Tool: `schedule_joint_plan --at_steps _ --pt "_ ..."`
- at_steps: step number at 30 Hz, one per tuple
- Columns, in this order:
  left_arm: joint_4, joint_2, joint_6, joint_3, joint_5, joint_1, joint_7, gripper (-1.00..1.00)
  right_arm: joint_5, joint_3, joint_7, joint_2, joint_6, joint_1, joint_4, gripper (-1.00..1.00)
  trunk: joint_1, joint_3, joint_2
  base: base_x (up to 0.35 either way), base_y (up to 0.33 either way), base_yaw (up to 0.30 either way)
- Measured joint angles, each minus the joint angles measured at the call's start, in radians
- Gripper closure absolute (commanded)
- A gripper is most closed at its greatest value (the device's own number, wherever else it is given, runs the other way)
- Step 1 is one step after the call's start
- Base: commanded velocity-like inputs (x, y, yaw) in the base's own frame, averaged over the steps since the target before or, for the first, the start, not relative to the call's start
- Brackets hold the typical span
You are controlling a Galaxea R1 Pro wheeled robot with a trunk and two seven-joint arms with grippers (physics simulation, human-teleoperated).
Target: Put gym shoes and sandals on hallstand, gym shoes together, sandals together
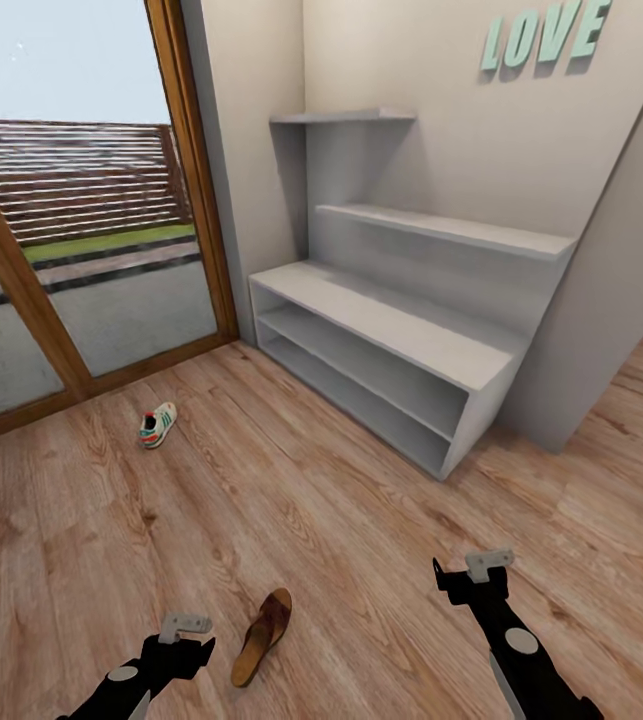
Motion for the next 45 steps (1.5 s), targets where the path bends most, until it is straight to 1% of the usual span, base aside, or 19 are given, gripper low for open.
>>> schedule_joint_plan --at_steps 19,45 --pt "0.005 0.000 0.000 -0.001 0.000 0.000 0.000 -1.00 0.000 -0.001 0.000 -0.001 0.000 0.000 -0.003 -1.00 0.073 -0.060 -0.133 0.000 0.000 0.000" --pt "0.006 0.001 0.000 -0.001 0.000 0.000 0.000 -1.00 -0.001 -0.002 -0.001 0.004 0.002 0.000 -0.004 -1.00 0.173 -0.139 -0.315 0.000 0.000 -0.003"
